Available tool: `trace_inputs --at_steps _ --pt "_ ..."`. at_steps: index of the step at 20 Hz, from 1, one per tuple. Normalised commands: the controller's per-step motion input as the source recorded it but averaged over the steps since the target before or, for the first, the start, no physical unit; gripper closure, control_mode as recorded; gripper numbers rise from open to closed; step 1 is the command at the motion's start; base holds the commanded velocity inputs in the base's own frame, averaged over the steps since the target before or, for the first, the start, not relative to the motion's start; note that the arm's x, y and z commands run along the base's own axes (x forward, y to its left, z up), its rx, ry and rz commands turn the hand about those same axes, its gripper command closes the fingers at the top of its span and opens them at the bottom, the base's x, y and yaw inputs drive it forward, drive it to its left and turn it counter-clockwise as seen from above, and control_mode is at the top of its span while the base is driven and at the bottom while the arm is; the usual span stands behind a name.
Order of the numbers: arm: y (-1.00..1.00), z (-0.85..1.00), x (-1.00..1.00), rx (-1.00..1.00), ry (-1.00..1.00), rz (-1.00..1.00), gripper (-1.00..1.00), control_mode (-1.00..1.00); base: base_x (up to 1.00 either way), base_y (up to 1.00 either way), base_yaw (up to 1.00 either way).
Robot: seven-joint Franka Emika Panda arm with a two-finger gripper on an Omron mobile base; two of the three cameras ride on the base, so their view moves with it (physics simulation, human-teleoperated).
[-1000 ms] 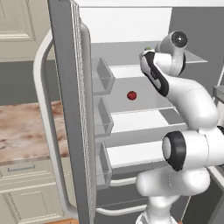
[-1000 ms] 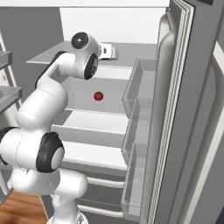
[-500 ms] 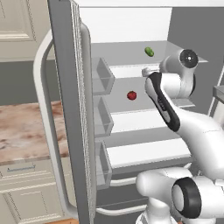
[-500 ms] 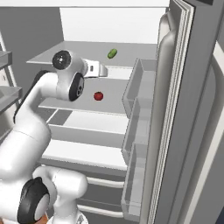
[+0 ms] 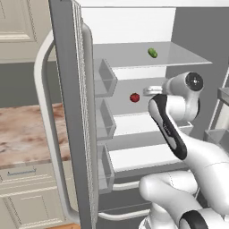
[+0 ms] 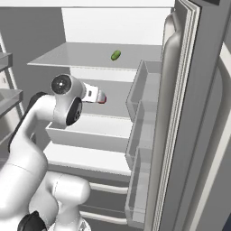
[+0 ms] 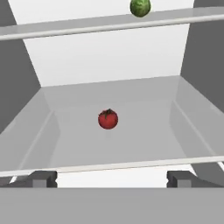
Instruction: Move the cucumber and tomato from the second highest shelf to the top shelf to make space. Then, place the pitcher from the counter on the cleared second highest shelf.
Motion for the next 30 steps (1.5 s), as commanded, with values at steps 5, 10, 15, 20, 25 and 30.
trace_inputs --at_steps 5,10,15,20,25,30 --pt "0.0 -0.08 -0.01 0.01 0.25 0.0 -1.0 -1.0 0.0 0.0 0.0" --pt "0.0 -0.28 0.09 0.0 0.15 0.0 -1.0 -1.0 0.0 0.0 0.0" --pt "0.04 -0.58 0.24 0.0 0.05 0.0 -1.0 -1.0 0.0 0.0 0.0" --pt "0.1 -0.37 0.36 0.0 0.0 0.0 -1.0 -1.0 0.0 0.0 0.0" --pt "0.11 -0.14 0.49 0.0 0.0 0.0 -1.0 -1.0 0.0 0.0 0.0" --pt "0.0 -0.04 0.54 0.01 0.0 0.0 -1.0 -1.0 0.0 0.0 0.0"
